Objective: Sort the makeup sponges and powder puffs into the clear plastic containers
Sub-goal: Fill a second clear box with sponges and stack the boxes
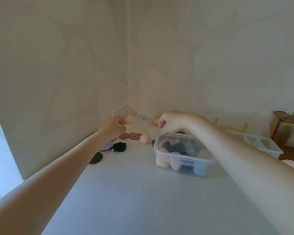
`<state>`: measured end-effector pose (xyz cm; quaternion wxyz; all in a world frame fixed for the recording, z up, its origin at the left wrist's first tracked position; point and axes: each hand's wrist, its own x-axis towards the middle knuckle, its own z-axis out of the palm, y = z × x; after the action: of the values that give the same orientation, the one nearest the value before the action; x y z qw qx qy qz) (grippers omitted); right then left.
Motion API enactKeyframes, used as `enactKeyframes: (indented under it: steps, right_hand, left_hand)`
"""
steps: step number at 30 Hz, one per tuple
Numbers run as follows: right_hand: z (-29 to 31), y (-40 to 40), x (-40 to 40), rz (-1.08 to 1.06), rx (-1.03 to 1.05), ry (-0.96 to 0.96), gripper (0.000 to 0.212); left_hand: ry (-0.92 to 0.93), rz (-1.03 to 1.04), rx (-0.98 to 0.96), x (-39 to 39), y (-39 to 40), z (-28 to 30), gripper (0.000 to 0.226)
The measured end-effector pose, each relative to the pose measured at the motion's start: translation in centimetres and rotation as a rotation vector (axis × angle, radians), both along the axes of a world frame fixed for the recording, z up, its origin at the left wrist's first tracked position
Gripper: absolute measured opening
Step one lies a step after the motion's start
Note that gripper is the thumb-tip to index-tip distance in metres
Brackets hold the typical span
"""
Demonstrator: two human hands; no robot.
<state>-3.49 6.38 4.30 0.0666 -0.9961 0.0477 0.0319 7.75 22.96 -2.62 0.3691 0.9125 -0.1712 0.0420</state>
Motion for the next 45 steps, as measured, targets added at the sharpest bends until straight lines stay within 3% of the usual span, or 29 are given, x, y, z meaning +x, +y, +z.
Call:
enactKeyframes:
  steps: [3,10,13,15,17,19,21,23,25,31,36,39,45]
  right_hand:
    - [-1.1,0.6,4.4,0.113,0.033,-0.031,0.026]
    - [-4.6,1.0,10.6,0.183,-0.155,0.344,0.049]
    - [-5.6,1.0,11.8,0.177,-0.139,0.265,0.033]
    - [-5.2,0.3,11.9,0.163,-0.013,0.144,0.022]
    - [-3.7,-0.8,10.7,0.166,0.118,0.036,0.013]
    - [-2.1,-2.4,8.7,0.157,0.197,-0.019,0.017]
    - [-1.2,-4.1,6.6,0.134,0.23,0.005,0.018]
    - [-0.9,-5.6,4.9,0.109,0.213,0.056,0.019]
    - [-1.0,-6.8,3.2,0.074,0.198,0.082,0.019]
    - [-1.3,-8.0,-0.4,0.01,0.186,-0.015,0.009]
    - [-1.2,-9.2,-4.1,-0.171,0.095,0.053,0.007]
    - [-2.5,-10.3,-6.6,-0.302,0.29,0.053,0.018]
    - [-5.7,-9.8,-9.4,-0.365,0.906,-0.275,0.014]
  left_hand:
    - [-0.042,0.021,0.052,2.7,0.1,-0.4,0.034]
    - [-0.149,-0.02,-0.005,6.5,-2.7,-1.4,0.04]
    - [-0.196,-0.004,-0.013,7.5,-4.5,-1.2,0.042]
    - [-0.166,-0.007,-0.053,7.9,-5.7,-0.7,0.049]
    - [-0.103,-0.018,-0.117,8.1,-7.2,-0.2,0.056]
    - [-0.041,0.005,-0.079,8.1,-8.5,-0.1,0.059]
    - [-0.019,0.042,-0.032,8.0,-9.5,-0.4,0.047]
    - [0.02,0.031,-0.148,7.9,-10.0,-0.7,0.02]
    - [0.061,0.002,-0.313,7.4,-10.3,-0.5,0.028]
    - [-0.019,-0.134,-0.385,4.0,-9.1,2.8,0.03]
    - [-0.192,-0.307,-0.361,-0.4,-8.6,5.2,0.033]
    - [-0.31,-0.424,-0.272,-4.4,-8.3,5.9,0.024]
    - [-0.434,-0.561,-0.145,-9.2,-9.8,5.4,0.011]
